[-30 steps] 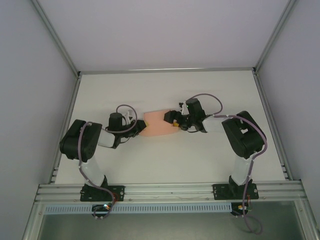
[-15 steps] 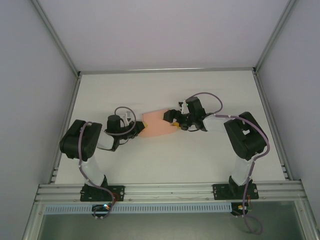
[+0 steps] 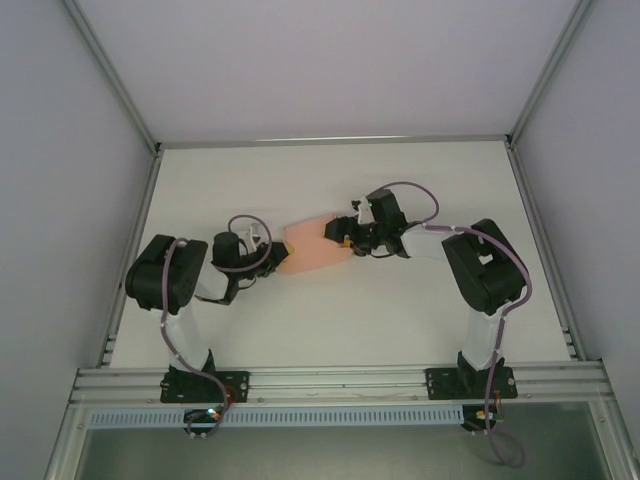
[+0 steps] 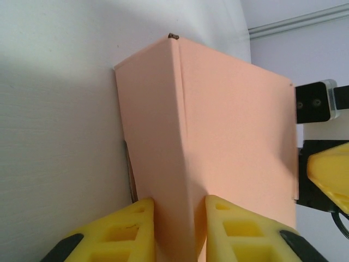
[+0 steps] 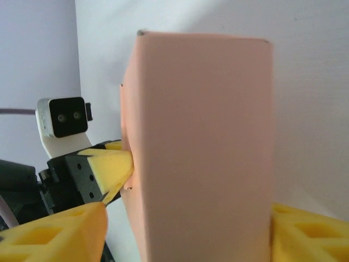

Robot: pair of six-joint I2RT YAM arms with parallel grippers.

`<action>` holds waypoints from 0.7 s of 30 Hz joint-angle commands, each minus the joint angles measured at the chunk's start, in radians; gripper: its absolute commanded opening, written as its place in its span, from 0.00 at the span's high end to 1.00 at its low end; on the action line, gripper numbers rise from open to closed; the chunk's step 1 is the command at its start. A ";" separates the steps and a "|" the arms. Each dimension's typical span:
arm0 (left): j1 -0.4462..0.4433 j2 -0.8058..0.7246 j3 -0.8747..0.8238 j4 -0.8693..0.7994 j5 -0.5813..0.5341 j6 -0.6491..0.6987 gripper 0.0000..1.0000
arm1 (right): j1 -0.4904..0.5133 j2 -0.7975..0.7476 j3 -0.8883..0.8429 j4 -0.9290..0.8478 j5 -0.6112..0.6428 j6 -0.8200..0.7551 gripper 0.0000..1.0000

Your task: Assemble paper box

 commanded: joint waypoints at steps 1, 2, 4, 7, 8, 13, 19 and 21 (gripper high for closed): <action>-0.001 0.017 -0.020 -0.108 -0.024 0.014 0.77 | 0.006 0.006 0.022 0.053 -0.060 0.013 0.45; -0.002 0.004 -0.016 -0.119 -0.026 0.019 0.75 | 0.005 -0.001 0.025 0.049 -0.062 0.011 0.52; -0.002 -0.031 -0.007 -0.154 -0.027 0.039 0.73 | 0.001 -0.017 0.026 0.033 -0.059 0.005 0.56; -0.002 -0.102 0.019 -0.235 -0.032 0.080 0.60 | -0.005 -0.044 0.026 -0.008 -0.047 -0.013 0.58; -0.001 -0.131 0.028 -0.265 -0.035 0.095 0.55 | -0.007 -0.057 0.023 -0.019 -0.042 -0.016 0.58; -0.017 -0.352 0.112 -0.589 -0.148 0.284 0.02 | -0.037 -0.126 0.005 -0.084 -0.005 -0.003 0.59; -0.237 -0.648 0.300 -1.099 -0.725 0.753 0.00 | -0.077 -0.198 0.048 -0.327 0.049 -0.070 0.62; -0.300 -0.716 0.287 -1.065 -0.800 0.897 0.00 | -0.088 -0.212 0.073 -0.386 0.047 -0.063 0.62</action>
